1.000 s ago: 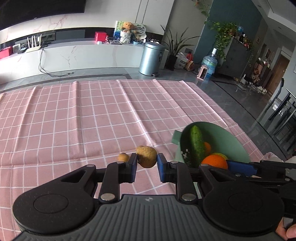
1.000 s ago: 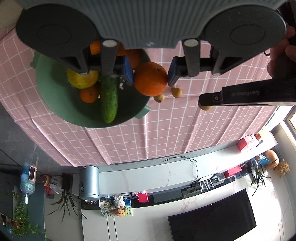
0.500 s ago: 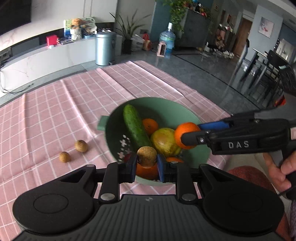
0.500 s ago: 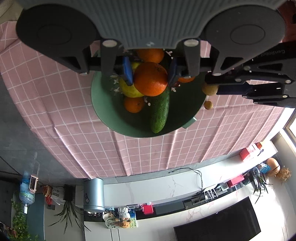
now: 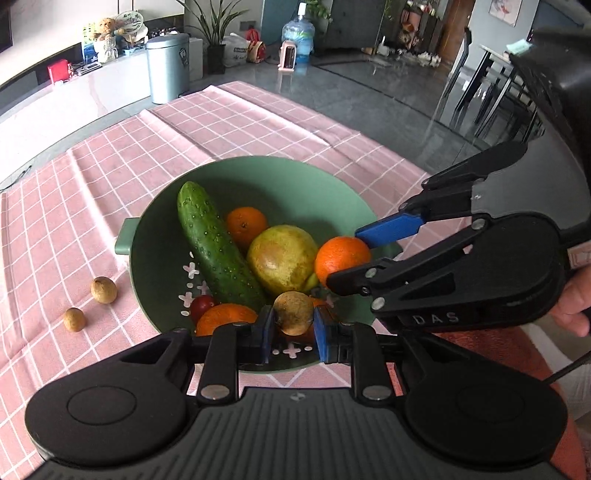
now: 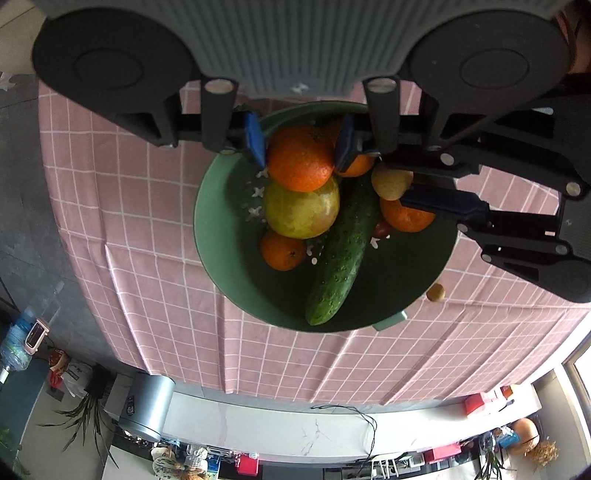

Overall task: Organize fruits
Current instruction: 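Open both tools over the colander to release the fruits, then withdraw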

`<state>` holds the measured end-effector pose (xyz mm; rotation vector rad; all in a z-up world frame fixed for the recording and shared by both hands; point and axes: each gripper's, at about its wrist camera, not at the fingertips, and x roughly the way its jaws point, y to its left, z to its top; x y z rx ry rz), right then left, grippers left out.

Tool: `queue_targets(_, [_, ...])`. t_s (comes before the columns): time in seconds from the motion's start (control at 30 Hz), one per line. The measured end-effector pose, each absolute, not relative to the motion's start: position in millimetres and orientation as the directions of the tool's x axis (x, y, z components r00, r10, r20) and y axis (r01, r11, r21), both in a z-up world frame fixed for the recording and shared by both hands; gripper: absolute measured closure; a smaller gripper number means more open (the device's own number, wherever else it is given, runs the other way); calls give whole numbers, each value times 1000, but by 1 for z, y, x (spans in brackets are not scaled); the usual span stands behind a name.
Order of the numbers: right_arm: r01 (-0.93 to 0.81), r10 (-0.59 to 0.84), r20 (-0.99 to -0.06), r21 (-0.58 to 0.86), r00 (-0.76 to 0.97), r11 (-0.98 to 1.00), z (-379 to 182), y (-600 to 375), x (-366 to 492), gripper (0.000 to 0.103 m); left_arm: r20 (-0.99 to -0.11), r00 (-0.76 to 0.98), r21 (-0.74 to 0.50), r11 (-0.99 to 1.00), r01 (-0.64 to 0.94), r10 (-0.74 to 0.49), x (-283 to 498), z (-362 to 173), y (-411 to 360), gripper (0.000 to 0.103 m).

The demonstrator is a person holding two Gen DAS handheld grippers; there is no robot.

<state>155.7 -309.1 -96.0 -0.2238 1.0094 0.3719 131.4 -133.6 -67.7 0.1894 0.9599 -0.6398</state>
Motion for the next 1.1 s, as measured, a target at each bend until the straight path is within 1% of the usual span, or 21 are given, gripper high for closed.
queue_targets(0.2, [-400, 183, -870, -18, 458, 916, -103, -309, 159, 65, -833, 395, -96, 806, 585, -386, 135, -74, -141, 77])
queue_targets(0.37, [-410, 178, -874, -27, 452, 912, -103, -306, 160, 64, -837, 391, -98, 807, 582, -383, 135, -74, -141, 77])
queue_targets(0.5, [-407, 176, -874, -28, 453, 913, -103, -306, 160, 65, -835, 394, -104, 813, 573, -384, 136, -75, -139, 72])
queue_targets(0.63, [-401, 165, -871, -39, 463, 915, -100, -306, 158, 64, -830, 398, -112, 816, 567, -390, 135, -72, -136, 70])
queue_targets(0.73, [-389, 162, -864, -42, 476, 920, -96, -307, 155, 61, -824, 414, -104, 822, 560, -387, 132, -67, -134, 65])
queue_targets(0.8, [-378, 164, -860, -36, 484, 925, -92, -308, 153, 59, -818, 437, -83, 828, 555, -375, 130, -63, -132, 57])
queue_targets(0.87, [-363, 166, -852, -30, 497, 931, -88, -310, 151, 53, -808, 453, -78, 831, 551, -376, 127, -57, -128, 54])
queue_targets(0.9, [-353, 170, -846, -22, 505, 935, -86, -311, 149, 52, -803, 457, -84, 832, 548, -383, 126, -54, -124, 54])
queue_targets(0.97, [-336, 194, -833, 10, 519, 942, -80, -312, 146, 51, -793, 467, -90, 833, 545, -392, 124, -48, -117, 53])
queue_targets(1.03, [-309, 217, -816, 50, 536, 950, -74, -313, 142, 50, -784, 488, -75, 839, 540, -383, 120, -42, -112, 49])
queue_targets(1.07, [-296, 228, -805, 68, 548, 953, -71, -313, 139, 49, -781, 500, -63, 844, 533, -374, 119, -40, -109, 45])
queue_targets(1.1, [-280, 238, -791, 88, 563, 956, -68, -312, 137, 47, -778, 514, -49, 851, 522, -361, 117, -37, -107, 43])
